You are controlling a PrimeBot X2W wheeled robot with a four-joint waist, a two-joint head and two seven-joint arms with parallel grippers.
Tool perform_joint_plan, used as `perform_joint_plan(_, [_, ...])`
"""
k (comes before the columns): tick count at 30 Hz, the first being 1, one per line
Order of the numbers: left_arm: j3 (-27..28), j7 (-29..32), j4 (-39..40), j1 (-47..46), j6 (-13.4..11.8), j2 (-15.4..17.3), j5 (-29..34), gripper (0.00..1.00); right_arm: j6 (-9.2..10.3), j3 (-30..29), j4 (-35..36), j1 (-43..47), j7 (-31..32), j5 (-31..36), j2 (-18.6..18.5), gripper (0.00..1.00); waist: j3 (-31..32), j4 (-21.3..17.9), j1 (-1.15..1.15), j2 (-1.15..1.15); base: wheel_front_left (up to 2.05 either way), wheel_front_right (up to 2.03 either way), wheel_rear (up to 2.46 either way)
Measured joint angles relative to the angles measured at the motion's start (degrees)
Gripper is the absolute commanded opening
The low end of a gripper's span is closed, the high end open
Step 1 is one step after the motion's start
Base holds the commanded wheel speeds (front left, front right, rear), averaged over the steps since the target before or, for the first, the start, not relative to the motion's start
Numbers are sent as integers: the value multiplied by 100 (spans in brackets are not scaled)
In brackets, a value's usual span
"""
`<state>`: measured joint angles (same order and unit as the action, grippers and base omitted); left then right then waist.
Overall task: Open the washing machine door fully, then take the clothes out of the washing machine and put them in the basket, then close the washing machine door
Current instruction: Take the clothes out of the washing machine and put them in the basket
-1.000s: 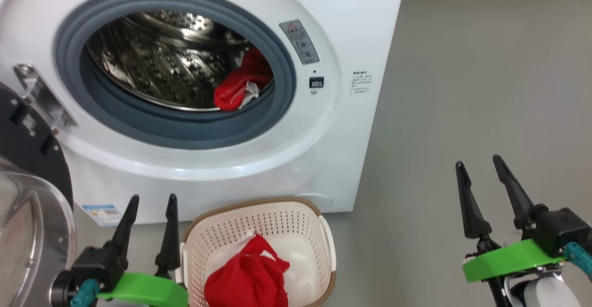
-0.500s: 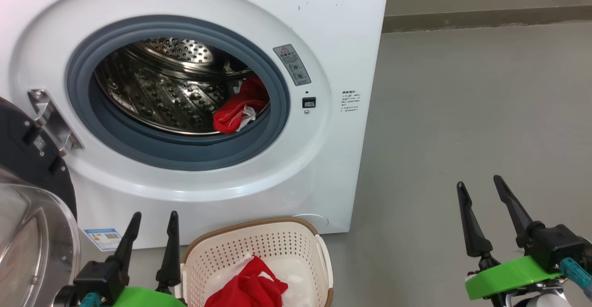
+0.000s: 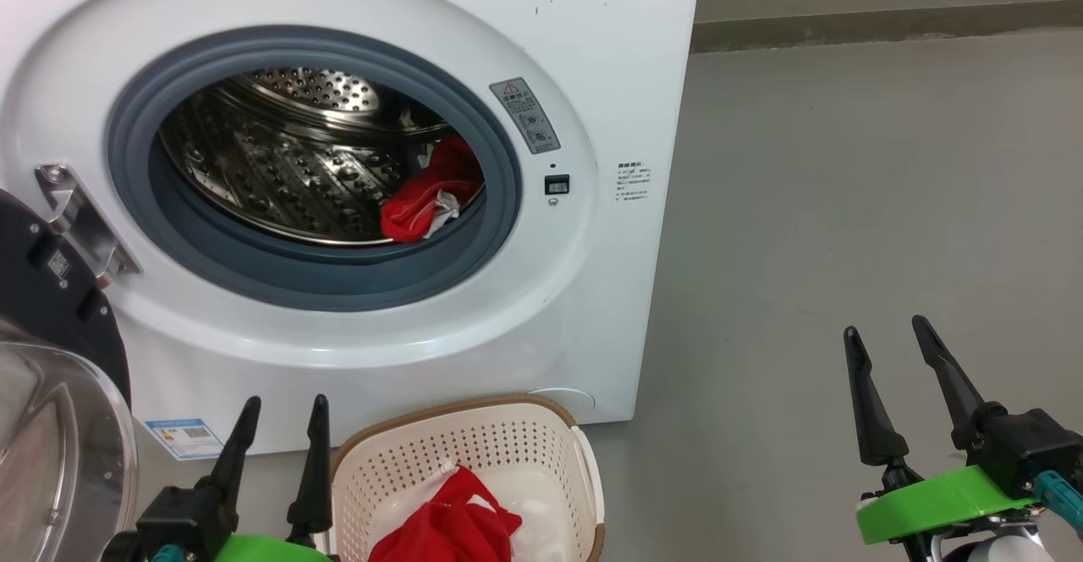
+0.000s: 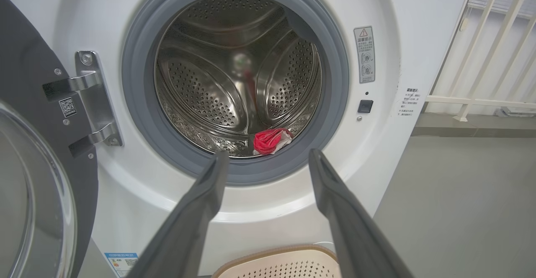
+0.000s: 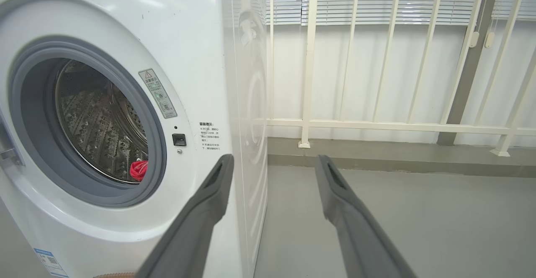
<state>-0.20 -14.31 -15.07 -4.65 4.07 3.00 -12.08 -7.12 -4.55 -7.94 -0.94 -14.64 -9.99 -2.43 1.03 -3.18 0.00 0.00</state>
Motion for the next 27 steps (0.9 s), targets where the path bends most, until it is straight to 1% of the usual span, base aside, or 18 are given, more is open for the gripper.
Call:
perform_joint_plan(22, [-51, 0, 164, 0, -11, 5, -11, 100, 0, 23, 58, 0, 0, 0, 1, 100, -90, -6, 0, 0, 0, 0, 0])
perform_joint_plan(27, [-49, 0, 192, 0, -59, 15, -13, 100, 0, 69, 58, -1, 0, 0, 1, 100, -103, -46, 0, 0, 0, 0, 0])
